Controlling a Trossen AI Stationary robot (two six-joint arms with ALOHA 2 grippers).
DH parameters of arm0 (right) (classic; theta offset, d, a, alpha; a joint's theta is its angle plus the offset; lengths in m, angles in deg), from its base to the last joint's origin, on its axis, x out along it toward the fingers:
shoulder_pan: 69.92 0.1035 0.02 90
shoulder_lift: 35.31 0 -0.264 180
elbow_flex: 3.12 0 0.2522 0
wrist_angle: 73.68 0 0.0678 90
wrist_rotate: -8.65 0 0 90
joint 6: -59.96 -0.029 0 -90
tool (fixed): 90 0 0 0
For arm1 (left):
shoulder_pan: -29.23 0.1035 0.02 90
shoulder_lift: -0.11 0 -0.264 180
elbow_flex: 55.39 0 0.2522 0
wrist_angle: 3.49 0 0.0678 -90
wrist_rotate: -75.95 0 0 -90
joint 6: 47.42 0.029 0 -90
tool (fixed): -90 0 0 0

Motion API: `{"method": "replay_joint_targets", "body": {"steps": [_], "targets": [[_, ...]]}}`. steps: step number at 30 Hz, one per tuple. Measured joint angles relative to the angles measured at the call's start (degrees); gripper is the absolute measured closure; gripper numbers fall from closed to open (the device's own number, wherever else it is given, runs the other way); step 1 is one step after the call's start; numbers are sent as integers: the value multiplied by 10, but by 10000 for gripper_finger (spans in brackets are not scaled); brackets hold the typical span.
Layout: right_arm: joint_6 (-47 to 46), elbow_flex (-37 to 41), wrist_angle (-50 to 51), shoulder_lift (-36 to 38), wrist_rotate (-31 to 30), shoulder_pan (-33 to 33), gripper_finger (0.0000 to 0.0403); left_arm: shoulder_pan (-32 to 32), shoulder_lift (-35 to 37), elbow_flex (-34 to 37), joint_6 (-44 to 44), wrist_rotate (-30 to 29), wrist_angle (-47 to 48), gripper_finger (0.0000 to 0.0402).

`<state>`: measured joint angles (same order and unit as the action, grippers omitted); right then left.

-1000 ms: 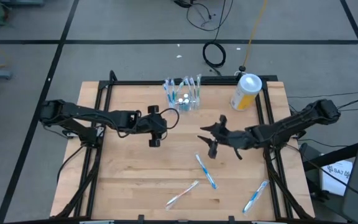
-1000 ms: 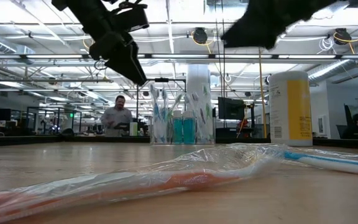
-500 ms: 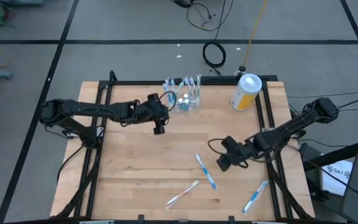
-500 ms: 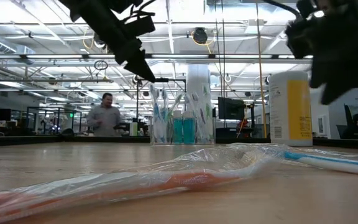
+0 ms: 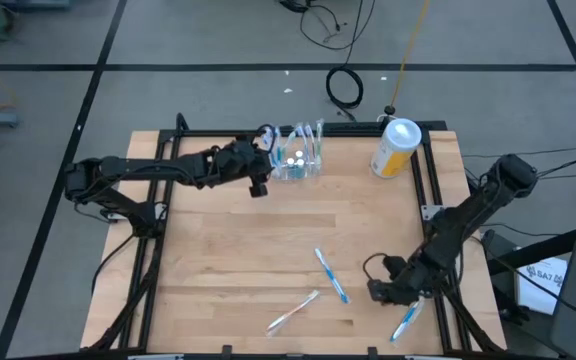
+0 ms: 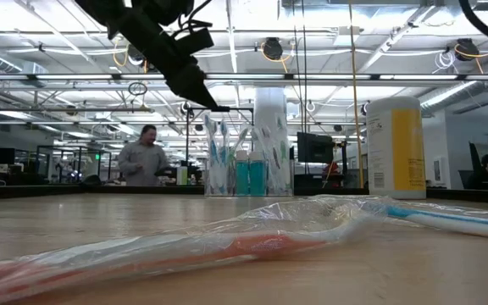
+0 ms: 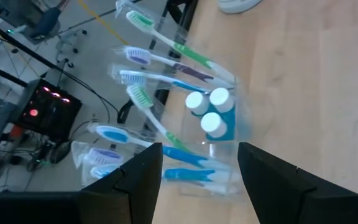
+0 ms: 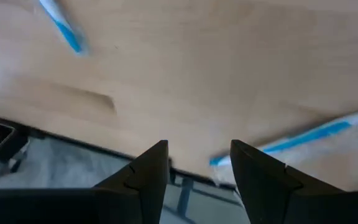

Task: Pick & Place toothbrushing station
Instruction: Put the blue toothbrush into the transparent organizer

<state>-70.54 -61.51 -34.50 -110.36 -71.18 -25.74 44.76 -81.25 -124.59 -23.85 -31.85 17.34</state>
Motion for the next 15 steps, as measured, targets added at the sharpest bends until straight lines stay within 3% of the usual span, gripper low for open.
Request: {"method": "replay_joint_targets", "body": {"steps": [3, 11, 15], "targets": [[-4, 0, -11, -21, 4, 7, 236, 7, 0, 0, 13, 14, -6, 185], [7, 0, -55, -37, 6, 35, 236, 21, 0, 0, 18, 125, -14, 185], [-6, 0, -40, -39, 23, 61, 236, 22, 0, 0, 18, 134, -14, 185]]}}
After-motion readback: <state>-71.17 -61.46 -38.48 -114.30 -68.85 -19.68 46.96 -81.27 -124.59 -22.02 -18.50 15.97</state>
